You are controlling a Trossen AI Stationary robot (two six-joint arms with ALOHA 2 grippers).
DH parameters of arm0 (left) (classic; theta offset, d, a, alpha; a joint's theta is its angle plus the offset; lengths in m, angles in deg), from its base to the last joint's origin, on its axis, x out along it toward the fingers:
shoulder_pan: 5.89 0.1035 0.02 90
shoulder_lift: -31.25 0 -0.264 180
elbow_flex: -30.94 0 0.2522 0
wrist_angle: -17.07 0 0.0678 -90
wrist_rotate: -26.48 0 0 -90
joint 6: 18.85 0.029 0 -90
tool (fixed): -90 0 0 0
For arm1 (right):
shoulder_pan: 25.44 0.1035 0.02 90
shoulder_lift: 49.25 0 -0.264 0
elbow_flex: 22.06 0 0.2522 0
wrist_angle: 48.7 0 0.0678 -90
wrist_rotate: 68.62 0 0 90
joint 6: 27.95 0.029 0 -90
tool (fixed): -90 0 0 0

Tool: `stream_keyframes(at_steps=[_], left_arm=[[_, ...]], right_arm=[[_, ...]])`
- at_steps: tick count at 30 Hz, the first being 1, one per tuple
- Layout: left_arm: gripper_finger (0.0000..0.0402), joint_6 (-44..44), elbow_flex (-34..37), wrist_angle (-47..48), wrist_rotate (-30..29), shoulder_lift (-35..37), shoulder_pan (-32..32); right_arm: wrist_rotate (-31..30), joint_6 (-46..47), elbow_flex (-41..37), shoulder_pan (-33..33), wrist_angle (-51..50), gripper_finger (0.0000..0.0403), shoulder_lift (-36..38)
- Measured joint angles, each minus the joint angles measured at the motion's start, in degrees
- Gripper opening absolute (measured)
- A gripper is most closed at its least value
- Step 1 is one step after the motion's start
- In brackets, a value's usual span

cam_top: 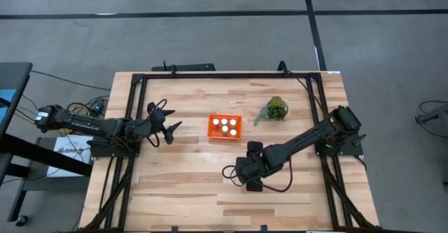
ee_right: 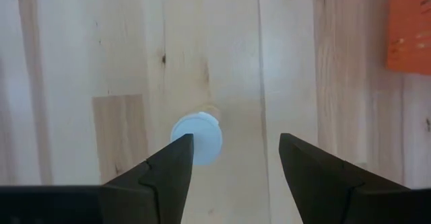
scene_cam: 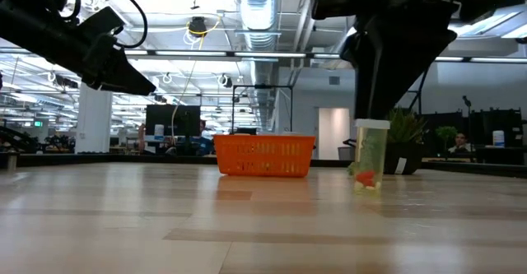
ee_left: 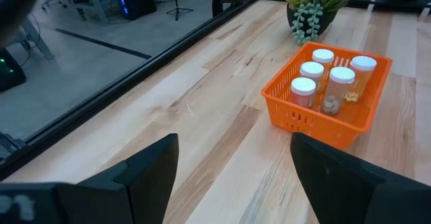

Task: Pick and place pill bottles into a basket
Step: Put the yellow pill bottle into the orange bin

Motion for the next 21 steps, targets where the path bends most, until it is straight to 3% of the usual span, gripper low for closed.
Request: stream_keyframes(at_steps=[21], left_arm=[[0.0277,0.07,0.00,-0.04,-0.52,0.00,0.01]], right_arm=[[-0.01,-1.11,0.44,-0.02,0.37,0.0215,0.04]])
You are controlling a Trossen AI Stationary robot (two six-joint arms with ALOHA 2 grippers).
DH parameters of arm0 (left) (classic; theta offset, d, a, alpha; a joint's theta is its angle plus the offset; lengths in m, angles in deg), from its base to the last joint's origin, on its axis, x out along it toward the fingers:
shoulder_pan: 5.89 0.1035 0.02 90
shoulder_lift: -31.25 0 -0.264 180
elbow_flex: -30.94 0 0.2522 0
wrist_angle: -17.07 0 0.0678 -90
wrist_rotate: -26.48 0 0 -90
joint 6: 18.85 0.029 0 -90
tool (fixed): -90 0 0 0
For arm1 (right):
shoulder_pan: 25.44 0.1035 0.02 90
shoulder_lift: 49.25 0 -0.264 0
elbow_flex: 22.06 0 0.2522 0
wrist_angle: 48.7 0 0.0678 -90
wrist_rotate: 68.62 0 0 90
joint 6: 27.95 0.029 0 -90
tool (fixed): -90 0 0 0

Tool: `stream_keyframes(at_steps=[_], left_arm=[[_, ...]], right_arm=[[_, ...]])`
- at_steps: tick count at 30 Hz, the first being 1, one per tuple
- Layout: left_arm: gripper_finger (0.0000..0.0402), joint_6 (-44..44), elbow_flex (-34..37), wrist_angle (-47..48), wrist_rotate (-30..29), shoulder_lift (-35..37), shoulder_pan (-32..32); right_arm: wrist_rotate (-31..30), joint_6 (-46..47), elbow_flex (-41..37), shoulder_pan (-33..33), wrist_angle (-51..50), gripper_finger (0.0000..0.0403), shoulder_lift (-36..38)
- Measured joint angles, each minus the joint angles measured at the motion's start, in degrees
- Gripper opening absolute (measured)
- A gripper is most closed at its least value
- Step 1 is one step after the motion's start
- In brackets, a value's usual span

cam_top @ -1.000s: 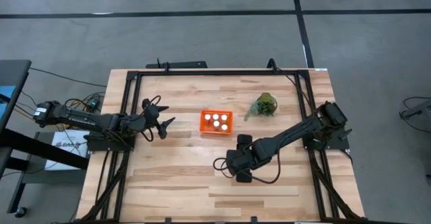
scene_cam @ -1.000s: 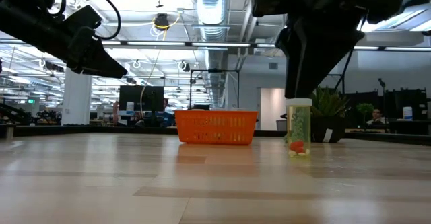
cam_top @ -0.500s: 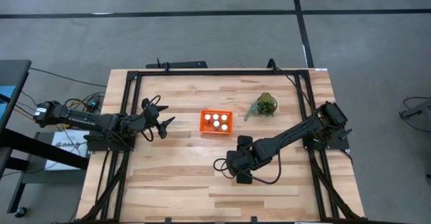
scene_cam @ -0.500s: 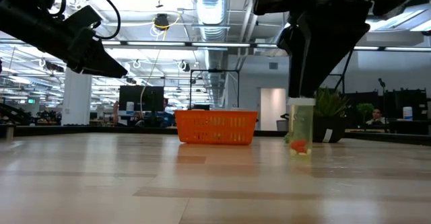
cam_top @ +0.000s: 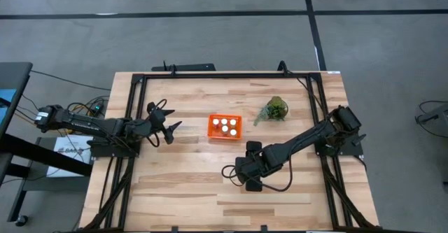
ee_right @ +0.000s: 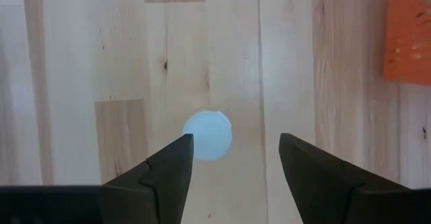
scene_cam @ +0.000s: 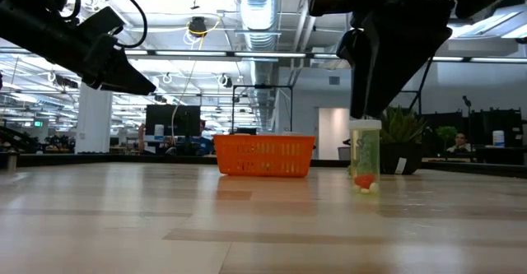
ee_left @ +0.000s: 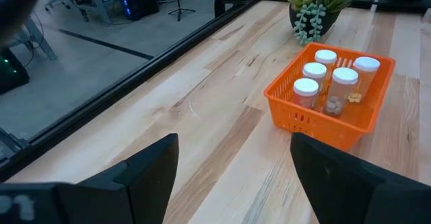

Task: Pick and place pill bottles into a basket
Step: Put the yellow pill bottle into the orange bin

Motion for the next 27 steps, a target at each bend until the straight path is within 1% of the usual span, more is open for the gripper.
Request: stream_keyframes(at_steps=[5,11,19,27], left_arm=[[0.0277,-0.07,0.00,0.00,0.00,0.00,0.00],[0.0277,-0.32,0.00,0.00,0.00,0.00,-0.01],[0.0277,-0.62,0.00,0.00,0.01,0.00,0.02],[0.0277,-0.82,0.00,0.00,0.13,0.00,0.00]], right_arm=[[1.41,0.41,0.00,0.02,1.47,0.0215,0.00],[1.61,1.49,0.02,1.08,1.87,0.0215,0.00],[0.90,1.49,0.07,1.54,1.70,0.0214,-0.37],[-0.02,0.40,0.07,0.58,1.66,0.0214,-0.39]])
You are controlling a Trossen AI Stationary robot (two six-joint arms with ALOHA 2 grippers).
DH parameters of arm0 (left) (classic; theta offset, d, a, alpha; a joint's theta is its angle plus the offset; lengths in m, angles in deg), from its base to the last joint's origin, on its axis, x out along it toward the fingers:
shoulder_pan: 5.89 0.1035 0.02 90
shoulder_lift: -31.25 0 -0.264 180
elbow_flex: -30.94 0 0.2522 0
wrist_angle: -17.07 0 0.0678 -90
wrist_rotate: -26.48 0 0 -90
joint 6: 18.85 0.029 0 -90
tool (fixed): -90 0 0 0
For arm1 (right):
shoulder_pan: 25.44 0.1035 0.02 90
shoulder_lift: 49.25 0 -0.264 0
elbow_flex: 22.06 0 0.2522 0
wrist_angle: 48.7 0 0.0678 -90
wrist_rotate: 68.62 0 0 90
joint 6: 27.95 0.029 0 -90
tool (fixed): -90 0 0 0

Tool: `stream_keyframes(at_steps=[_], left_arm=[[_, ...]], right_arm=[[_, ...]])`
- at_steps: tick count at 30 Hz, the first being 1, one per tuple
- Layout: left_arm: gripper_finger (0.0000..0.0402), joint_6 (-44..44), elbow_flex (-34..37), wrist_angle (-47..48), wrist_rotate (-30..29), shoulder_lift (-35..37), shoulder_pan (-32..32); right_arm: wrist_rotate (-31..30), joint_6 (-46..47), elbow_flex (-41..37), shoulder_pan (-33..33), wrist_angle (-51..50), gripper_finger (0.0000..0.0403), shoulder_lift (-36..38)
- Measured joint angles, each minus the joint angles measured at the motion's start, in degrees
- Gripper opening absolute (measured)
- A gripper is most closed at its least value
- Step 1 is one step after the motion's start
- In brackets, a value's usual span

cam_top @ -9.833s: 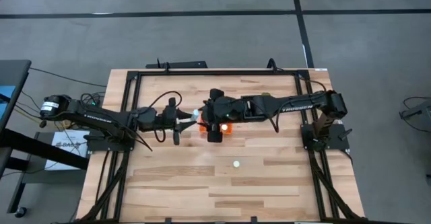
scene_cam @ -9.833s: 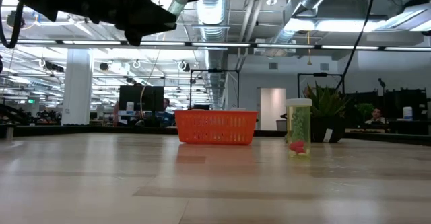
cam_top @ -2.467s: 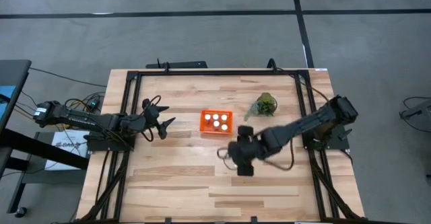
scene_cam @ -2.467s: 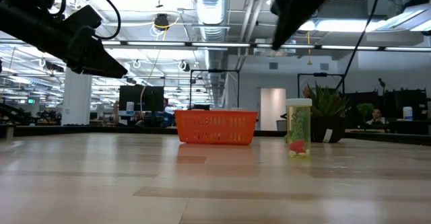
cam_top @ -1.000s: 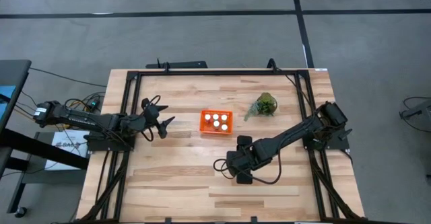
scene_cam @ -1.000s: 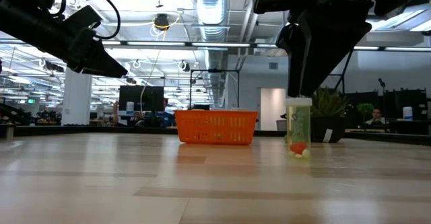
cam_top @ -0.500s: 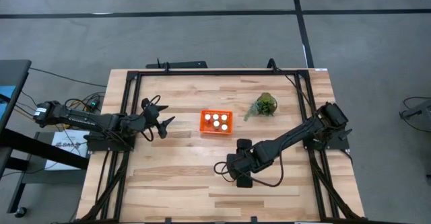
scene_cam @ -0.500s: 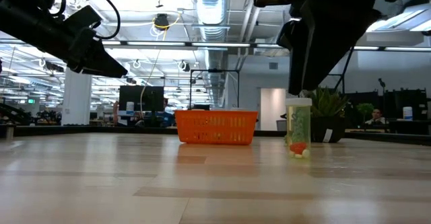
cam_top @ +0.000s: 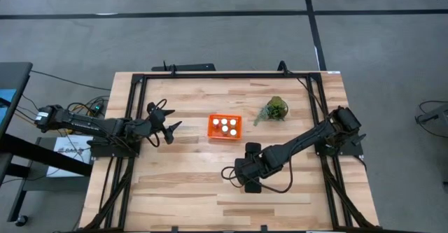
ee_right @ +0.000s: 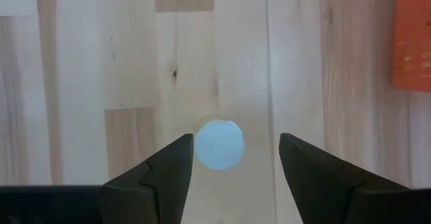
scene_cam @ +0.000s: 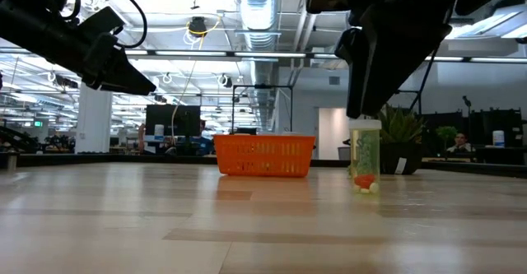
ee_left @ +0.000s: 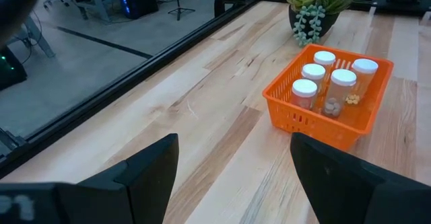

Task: Pick and place pill bottles into a basket
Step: Put the yellow pill bottle into the orange bin

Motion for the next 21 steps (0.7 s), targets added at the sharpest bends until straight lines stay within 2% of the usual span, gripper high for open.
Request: stream_keyframes(at_steps=[12,21], left_arm=[[0.0277,0.02,0.00,0.00,0.02,0.00,-0.01],[0.0277,0.04,0.00,0.07,0.04,0.02,-0.01]], right_arm=[[0.76,0.00,0.00,-0.09,0.87,0.0214,-0.04],[2.88,-0.23,-0.54,0.06,1.63,0.0214,-2.99]])
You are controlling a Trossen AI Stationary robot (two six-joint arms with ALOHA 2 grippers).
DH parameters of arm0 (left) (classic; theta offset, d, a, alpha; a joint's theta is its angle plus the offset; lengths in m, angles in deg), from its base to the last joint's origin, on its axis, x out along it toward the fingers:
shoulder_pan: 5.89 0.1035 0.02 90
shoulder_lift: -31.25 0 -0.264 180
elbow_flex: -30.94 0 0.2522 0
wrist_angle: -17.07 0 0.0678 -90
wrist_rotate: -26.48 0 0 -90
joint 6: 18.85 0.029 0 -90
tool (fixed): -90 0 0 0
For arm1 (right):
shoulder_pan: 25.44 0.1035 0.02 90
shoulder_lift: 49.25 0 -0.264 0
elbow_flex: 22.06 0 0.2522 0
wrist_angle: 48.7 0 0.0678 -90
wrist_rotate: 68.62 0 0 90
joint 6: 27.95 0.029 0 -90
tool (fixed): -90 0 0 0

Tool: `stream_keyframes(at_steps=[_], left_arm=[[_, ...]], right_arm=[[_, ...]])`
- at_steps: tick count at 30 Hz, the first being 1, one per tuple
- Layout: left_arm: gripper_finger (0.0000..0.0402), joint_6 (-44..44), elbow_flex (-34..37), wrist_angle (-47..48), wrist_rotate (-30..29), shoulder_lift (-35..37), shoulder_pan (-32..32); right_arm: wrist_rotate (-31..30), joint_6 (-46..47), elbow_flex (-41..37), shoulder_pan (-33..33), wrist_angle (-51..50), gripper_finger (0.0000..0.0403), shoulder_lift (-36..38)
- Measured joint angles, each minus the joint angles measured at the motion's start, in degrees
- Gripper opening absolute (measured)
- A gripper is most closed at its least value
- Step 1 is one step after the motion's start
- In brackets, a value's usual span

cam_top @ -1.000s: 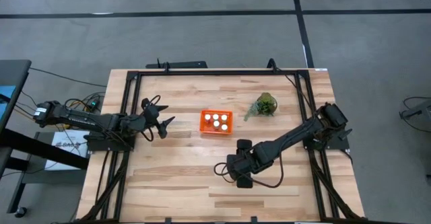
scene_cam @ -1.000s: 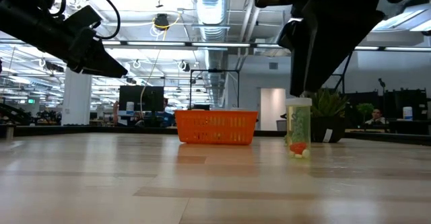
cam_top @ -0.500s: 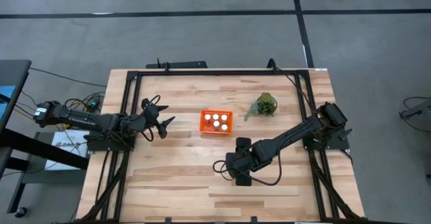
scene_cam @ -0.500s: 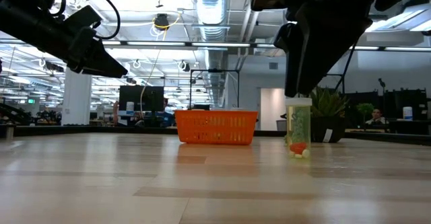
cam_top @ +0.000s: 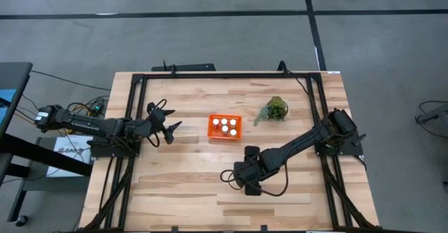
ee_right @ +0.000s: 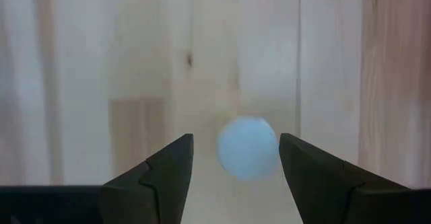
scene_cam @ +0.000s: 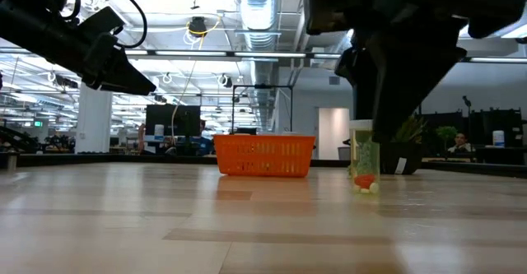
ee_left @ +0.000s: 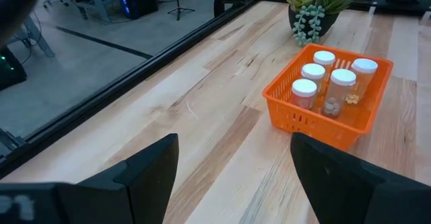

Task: Pick and place pill bottles into a basket
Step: Put the yellow pill bottle into the orange bin

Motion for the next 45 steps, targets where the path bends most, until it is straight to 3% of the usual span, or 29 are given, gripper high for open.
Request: stream_keyframes(at_steps=[6,16,24,33,45], left_arm=[[0.0277,0.02,0.00,0.06,-0.04,0.00,0.00],[0.0277,0.04,0.00,-0.02,-0.09,0.00,0.00],[0.0277,0.07,0.00,-0.02,-0.13,0.00,0.00],[0.0277,0.04,0.00,-0.02,-0.13,0.00,0.00],[0.0277,0.00,0.00,-0.04,-0.15,0.00,0.00]], right_arm=[[-0.06,-0.19,0.10,-0.37,0.47,0.0197,0.02],[-0.03,-1.70,0.10,-0.71,0.31,0.0108,0.04],[-1.47,-6.60,4.66,-3.45,-2.94,0.0123,0.07],[-3.01,-21.42,17.03,-11.09,-5.23,0.0111,0.22],[-1.25,-31.72,18.19,-25.36,-0.44,0.0115,0.20]])
